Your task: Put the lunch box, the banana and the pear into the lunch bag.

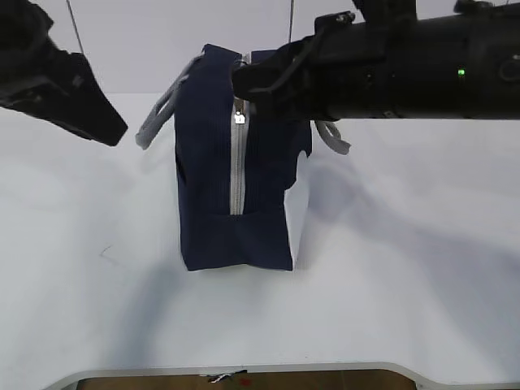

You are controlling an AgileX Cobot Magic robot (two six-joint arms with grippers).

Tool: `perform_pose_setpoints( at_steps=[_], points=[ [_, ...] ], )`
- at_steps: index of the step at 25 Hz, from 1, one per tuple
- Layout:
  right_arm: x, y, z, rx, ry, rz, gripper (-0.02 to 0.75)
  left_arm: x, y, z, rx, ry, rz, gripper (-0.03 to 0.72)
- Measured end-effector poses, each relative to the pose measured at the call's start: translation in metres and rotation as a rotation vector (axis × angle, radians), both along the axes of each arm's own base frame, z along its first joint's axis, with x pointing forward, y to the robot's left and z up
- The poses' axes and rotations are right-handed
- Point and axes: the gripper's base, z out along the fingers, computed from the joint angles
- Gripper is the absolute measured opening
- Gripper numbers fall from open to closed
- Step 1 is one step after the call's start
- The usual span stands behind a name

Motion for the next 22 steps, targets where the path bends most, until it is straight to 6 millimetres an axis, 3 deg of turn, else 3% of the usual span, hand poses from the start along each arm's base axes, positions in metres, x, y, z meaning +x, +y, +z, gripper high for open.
perform_pose_setpoints(
  at_steps=[5, 16, 18, 22],
  points=[
    [0.003, 0.004, 0.002, 0.008, 0.0, 0.015, 0.017, 0.006, -0.022, -0.014, -0.001, -0.01, -0.044, 0.392],
    [0.007, 0.004, 0.003, 0.006, 0.0, -0.004, 0.017, 0.023, -0.046, -0.036, -0.015, -0.062, -0.051, 0.396],
    [0.008, 0.004, 0.003, 0.01, 0.003, -0.01, 0.017, 0.025, -0.048, -0.039, -0.029, -0.056, -0.051, 0.357],
    [0.01, 0.002, 0.003, 0.02, 0.014, -0.047, 0.017, 0.025, -0.051, -0.04, -0.049, -0.055, -0.075, 0.182]
  ],
)
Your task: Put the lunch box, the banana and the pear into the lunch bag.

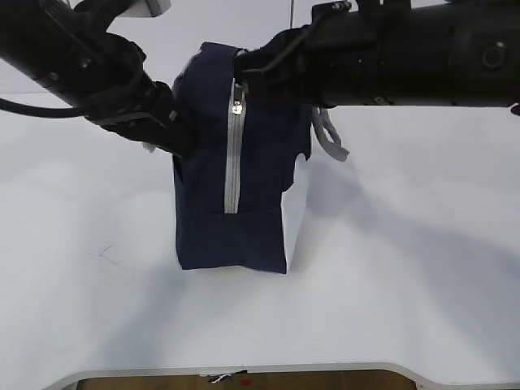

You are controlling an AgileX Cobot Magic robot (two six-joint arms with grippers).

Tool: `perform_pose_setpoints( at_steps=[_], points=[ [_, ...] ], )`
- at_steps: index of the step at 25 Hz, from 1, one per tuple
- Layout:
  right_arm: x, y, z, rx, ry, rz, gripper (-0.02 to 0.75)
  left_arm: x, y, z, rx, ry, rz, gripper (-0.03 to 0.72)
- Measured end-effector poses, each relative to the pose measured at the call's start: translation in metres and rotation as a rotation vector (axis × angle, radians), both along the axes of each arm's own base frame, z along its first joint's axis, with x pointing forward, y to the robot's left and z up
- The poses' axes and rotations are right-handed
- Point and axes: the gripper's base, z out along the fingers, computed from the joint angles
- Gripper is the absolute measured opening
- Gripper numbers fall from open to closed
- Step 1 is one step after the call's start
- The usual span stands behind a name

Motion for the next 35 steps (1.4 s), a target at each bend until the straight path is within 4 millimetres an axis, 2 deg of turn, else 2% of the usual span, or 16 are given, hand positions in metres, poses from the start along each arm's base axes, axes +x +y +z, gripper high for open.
perform_pose_setpoints(
  at_steps=[3, 6, 15, 25, 35],
  points=[
    [0.001, -0.001, 0.001, 0.006, 0.004, -0.022, 0.017, -0.001, 0.0, 0.0, 0.008, -0.009, -0.026, 0.048],
    [0.003, -0.001, 0.002, 0.009, 0.004, -0.034, 0.017, -0.003, 0.002, 0.0, 0.042, -0.021, -0.075, 0.011],
    [0.022, 0.012, 0.012, 0.026, -0.025, -0.035, 0.017, -0.019, 0.016, 0.016, 0.162, -0.082, -0.173, 0.006],
    [0.048, 0.021, 0.023, -0.074, -0.143, -0.078, 0.017, -0.024, 0.021, 0.018, 0.201, -0.07, -0.201, 0.006],
    [0.076, 0.019, 0.004, -0.232, -0.195, -0.211, 0.017, -0.03, 0.028, 0.022, 0.266, -0.067, -0.229, 0.006]
  ],
)
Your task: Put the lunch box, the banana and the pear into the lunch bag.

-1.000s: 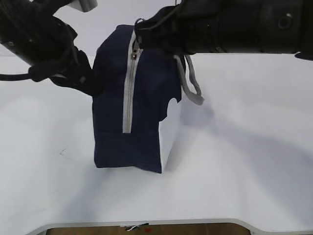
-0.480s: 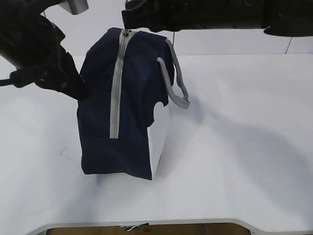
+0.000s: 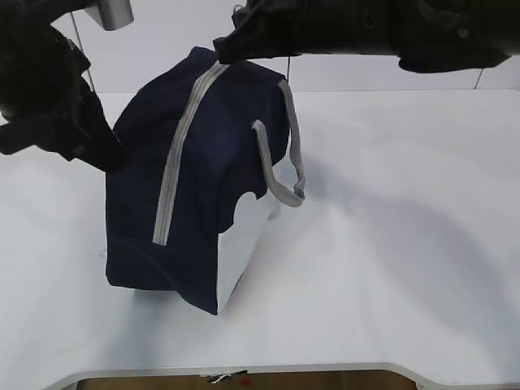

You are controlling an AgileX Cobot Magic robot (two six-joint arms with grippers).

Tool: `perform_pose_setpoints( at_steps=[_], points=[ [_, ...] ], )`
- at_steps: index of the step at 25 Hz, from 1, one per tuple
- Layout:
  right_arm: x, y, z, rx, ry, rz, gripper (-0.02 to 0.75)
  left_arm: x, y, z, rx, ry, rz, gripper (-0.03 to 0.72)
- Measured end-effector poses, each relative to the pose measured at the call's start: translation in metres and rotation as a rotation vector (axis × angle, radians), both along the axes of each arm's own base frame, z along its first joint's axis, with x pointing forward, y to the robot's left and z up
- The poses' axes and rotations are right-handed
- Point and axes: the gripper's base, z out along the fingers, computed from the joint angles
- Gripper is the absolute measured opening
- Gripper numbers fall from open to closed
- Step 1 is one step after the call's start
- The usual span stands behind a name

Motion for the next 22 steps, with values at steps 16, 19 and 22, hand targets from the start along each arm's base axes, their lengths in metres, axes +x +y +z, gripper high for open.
perform_pose_setpoints(
  at_steps=[16, 19, 22],
  points=[
    [0.018, -0.001, -0.024, -0.024, 0.043, -0.053, 0.017, -0.005, 0.002, 0.002, -0.018, 0.067, 0.091, 0.132],
    [0.017, 0.0, -0.024, -0.017, 0.048, -0.04, 0.017, -0.005, 0.001, 0.009, -0.029, 0.083, 0.118, 0.283],
    [0.017, 0.001, -0.024, -0.013, 0.052, -0.03, 0.017, -0.003, 0.0, 0.026, -0.056, 0.065, 0.136, 0.357]
  ],
)
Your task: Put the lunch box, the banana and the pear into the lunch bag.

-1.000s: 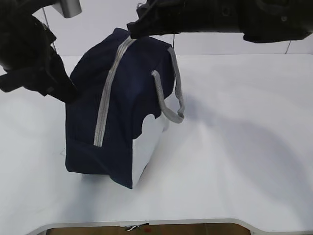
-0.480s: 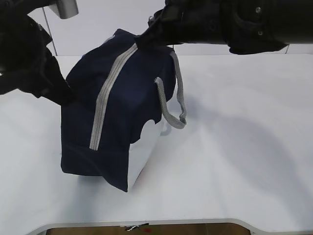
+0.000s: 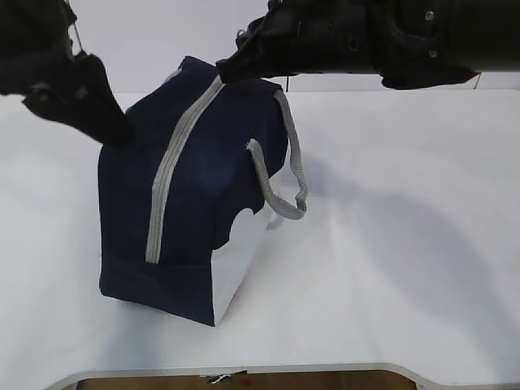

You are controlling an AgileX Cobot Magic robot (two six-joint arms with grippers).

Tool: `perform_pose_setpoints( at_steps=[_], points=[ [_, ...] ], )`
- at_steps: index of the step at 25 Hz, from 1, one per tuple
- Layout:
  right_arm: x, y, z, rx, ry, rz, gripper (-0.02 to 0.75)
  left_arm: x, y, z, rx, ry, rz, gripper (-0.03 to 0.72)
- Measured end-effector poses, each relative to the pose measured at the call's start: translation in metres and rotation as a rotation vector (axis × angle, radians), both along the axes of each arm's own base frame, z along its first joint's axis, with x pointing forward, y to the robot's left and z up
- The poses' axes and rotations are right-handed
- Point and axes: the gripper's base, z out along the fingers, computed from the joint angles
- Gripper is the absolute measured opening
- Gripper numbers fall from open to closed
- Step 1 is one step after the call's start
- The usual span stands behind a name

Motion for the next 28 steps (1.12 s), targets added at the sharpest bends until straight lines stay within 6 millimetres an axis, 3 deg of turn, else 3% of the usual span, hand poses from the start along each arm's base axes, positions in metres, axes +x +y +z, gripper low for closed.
perform_pose_setpoints(
  at_steps=[5, 13, 28],
  points=[
    [-0.001, 0.002, 0.0, 0.008, 0.007, 0.026, 0.017, 0.008, -0.004, 0.026, -0.049, -0.078, 0.008, 0.377],
    [-0.002, 0.003, 0.0, 0.013, 0.011, 0.043, 0.017, 0.04, -0.02, 0.011, -0.06, -0.083, 0.036, 0.379],
    [-0.002, 0.004, 0.0, 0.013, 0.012, 0.053, 0.017, 0.05, -0.014, 0.013, -0.136, -0.081, 0.116, 0.379]
  ],
)
